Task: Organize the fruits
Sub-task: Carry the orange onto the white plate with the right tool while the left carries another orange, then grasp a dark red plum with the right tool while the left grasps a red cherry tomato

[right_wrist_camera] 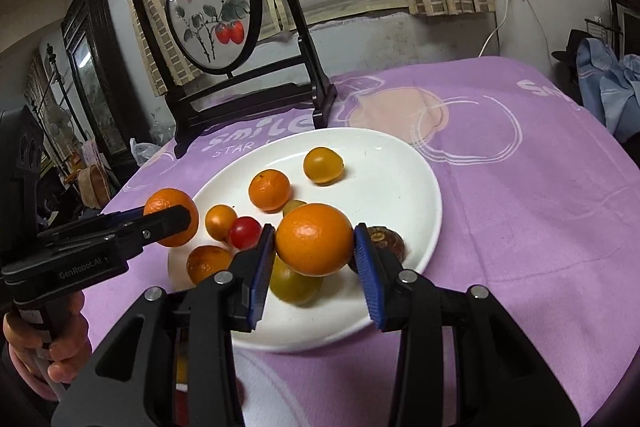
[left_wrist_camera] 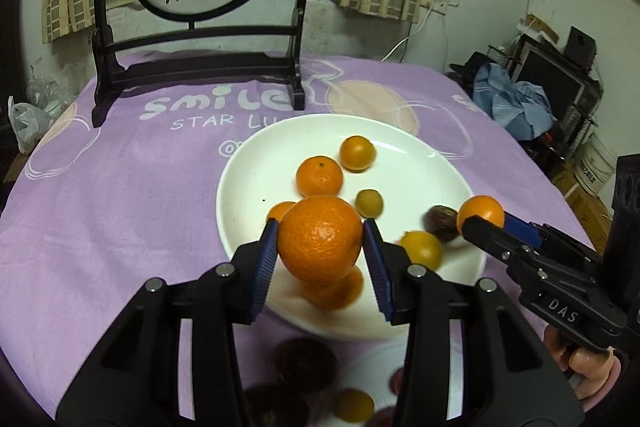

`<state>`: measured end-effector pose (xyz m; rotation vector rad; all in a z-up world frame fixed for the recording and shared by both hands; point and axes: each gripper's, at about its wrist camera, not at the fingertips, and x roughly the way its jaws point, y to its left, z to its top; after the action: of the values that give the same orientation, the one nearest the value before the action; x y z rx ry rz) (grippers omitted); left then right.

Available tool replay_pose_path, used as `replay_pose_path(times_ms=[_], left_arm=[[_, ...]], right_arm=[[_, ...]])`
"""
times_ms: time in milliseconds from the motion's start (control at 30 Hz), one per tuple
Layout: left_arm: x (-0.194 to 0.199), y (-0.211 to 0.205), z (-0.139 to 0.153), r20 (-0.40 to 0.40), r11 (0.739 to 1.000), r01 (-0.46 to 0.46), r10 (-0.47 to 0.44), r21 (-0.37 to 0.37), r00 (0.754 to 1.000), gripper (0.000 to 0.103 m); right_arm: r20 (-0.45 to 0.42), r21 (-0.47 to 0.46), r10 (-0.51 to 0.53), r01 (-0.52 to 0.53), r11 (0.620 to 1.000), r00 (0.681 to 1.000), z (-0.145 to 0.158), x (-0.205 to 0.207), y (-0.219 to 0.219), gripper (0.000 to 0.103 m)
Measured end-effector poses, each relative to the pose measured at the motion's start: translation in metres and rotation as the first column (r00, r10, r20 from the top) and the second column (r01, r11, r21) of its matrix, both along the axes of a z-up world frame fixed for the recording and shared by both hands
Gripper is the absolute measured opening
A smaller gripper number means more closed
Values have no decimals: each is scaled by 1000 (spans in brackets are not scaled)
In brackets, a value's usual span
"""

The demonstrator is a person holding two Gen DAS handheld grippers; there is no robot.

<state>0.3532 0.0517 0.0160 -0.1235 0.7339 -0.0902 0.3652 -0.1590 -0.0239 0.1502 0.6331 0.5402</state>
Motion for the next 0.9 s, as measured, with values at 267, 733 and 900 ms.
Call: replay_pose_path(times_ms=[267, 733, 900], left_arm=[[-21, -1, 19, 108, 994, -57, 46, 92, 993, 94], [-89, 51, 9, 126, 973, -225, 218, 47, 968, 101], [-104, 68, 2, 85, 965, -263, 262, 0, 961, 101]], right_arm=[[1, 49, 73, -73, 996, 997, 15, -20, -5, 48], [-98, -78, 353, -361, 929, 930, -7, -104, 52, 48], [-137, -92, 342, -355, 930, 930, -12, -110, 51, 48]])
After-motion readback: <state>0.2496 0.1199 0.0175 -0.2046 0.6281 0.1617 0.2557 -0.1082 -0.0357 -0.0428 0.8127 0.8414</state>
